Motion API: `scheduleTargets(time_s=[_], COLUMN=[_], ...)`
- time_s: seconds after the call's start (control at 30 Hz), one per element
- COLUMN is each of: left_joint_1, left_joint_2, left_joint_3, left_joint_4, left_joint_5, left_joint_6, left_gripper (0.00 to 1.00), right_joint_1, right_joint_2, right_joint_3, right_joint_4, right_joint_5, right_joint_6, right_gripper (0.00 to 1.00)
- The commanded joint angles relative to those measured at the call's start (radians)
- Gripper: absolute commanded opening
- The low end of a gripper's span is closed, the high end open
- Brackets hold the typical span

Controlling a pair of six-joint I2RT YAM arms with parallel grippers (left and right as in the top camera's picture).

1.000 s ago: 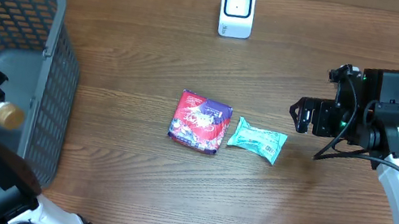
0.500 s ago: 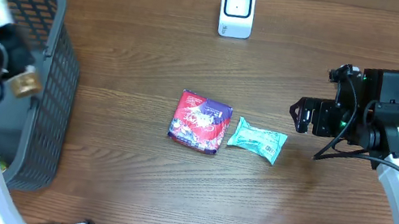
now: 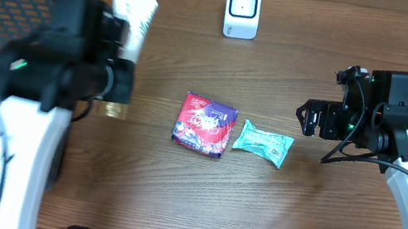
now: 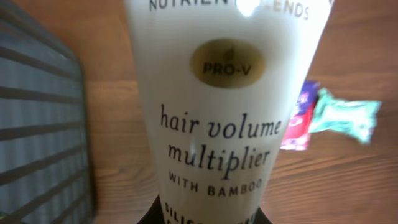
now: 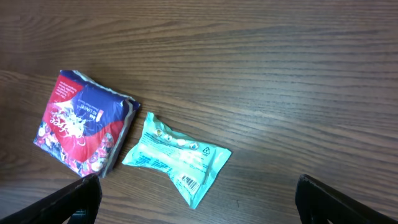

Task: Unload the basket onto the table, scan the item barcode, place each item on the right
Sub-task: 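Place the Pantene tube on the table left of the pad pack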

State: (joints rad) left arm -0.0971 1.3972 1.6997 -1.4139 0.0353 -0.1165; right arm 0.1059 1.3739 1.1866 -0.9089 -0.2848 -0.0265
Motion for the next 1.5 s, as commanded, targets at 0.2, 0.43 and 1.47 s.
scheduleTargets(time_s=[0.2,0.43,1.47], left_joint_1=[-0.094,-0.159,0.312], left_joint_2=[0.208,0.371,0.124], left_joint_3=[-0.395,-0.469,0.335], left_joint_4=[0.283,0.449,-0.184], left_joint_5=[-0.041,0.056,-0.149], left_joint_6=[-0.13,-0.169,-0.222], left_gripper=[0.04,0.07,1.0], right_joint_1=[0.005,0.005,0.005], right_joint_2=[0.002,0.002,0.002], right_joint_3=[0.019,0.019,0.019], right_joint_4=[0.005,0.005,0.005], right_joint_5=[-0.008,-0.008,-0.008], right_joint_6=[-0.004,-0.004,-0.004], right_gripper=[1.0,1.0,1.0])
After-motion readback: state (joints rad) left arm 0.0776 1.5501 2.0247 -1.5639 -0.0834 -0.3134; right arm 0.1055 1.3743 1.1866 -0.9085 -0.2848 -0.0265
